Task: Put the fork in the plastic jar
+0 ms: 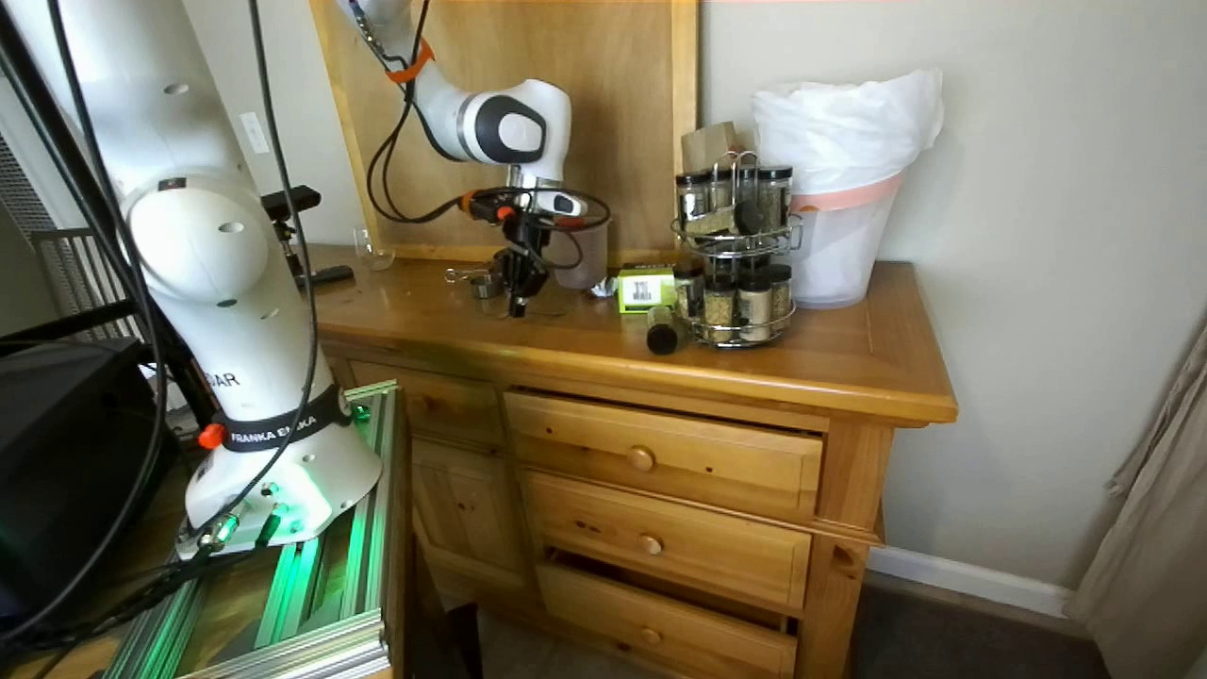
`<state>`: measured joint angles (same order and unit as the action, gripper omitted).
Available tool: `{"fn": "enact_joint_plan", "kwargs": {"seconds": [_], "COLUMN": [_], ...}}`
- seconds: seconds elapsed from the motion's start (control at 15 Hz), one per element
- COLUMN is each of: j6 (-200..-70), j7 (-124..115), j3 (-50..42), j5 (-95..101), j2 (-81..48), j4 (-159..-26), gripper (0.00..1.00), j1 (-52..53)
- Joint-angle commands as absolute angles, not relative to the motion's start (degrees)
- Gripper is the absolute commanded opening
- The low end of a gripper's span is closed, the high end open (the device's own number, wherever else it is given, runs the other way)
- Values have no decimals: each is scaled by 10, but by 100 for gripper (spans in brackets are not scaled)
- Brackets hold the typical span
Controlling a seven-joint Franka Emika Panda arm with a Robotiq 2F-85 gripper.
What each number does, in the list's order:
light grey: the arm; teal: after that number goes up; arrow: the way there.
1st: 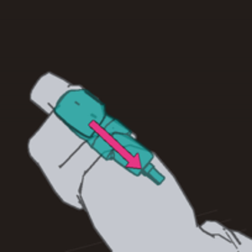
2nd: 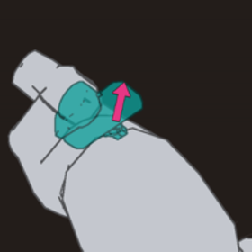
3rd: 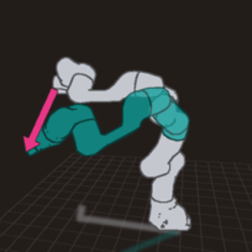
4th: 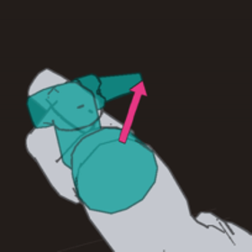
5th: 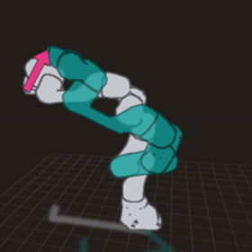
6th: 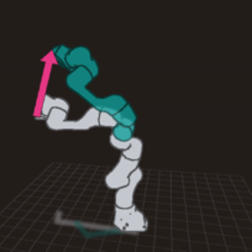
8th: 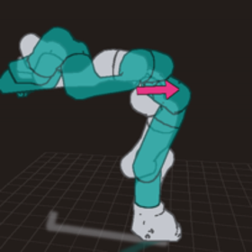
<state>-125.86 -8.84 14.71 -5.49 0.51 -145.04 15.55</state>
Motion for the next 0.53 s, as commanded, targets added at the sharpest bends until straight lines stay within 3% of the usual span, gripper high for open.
{"fn": "enact_joint_plan", "kwargs": {"seconds": [0.0,0.47], "j6": [-1225,-1334], "j7": [39,128], "j3": [141,124], "j5": [-86,-205], "j2": [113,196], "j4": [-1511,-1525], "gripper": [2,2], "j1": [152,192]}}
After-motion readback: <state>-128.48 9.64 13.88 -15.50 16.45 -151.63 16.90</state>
